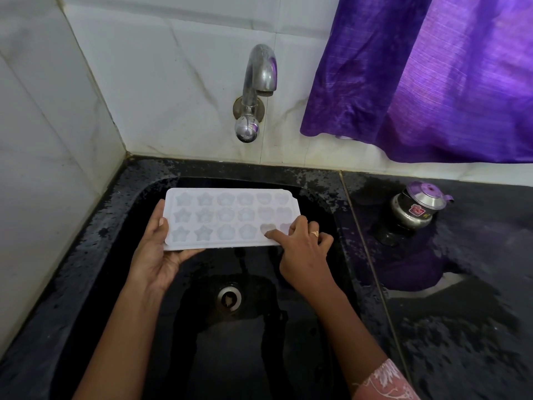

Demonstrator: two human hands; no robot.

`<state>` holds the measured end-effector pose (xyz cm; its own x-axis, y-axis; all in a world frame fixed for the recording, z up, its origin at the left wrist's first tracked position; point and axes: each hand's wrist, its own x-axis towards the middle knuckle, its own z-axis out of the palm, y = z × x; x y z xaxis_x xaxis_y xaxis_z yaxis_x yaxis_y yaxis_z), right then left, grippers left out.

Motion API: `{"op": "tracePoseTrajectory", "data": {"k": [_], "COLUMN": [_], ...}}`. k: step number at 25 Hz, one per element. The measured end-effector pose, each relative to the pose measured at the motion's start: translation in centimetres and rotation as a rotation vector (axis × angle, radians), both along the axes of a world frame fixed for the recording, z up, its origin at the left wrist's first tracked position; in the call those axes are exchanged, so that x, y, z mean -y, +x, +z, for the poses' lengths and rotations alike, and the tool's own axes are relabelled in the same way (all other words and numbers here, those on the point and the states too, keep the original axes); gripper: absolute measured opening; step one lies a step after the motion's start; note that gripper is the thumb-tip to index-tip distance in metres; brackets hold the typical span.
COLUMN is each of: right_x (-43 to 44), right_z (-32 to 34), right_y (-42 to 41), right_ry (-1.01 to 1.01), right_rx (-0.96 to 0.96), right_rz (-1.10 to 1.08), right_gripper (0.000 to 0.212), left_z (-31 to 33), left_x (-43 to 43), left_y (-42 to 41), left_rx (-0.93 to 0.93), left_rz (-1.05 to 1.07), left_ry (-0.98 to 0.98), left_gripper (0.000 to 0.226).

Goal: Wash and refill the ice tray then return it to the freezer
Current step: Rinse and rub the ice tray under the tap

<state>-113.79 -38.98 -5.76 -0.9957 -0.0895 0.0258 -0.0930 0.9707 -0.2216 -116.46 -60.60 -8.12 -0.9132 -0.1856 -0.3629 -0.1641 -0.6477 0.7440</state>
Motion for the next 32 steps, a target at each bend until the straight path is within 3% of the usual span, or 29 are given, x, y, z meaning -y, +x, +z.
{"op": "tracePoseTrajectory", "data": {"k": [6,12,32], "right_x": [0.8,2.1,2.3], "right_z": [0.9,0.6,0.1], "right_y": [-0.1,0.0,-0.4], "right_ry": [-0.052,-0.028,0.010], "right_rx": [-0.105,-0.021,-0.051], "right_rz": [0.018,0.096,0.069], "right_gripper": [0.067,0.062,0.054], "left_z": [0.0,0.2,0.1], "left_x": [-0.2,-0.6,-1.0], "left_y": [0.1,-0.1,0.1], "left_rx": [-0.005,-0.015,-0.006], "left_rz": [-0.013,-0.025,-0.044], "left_ry": [-0.008,-0.013,0.014], "left_gripper": [0.040,0.040,0.041]}}
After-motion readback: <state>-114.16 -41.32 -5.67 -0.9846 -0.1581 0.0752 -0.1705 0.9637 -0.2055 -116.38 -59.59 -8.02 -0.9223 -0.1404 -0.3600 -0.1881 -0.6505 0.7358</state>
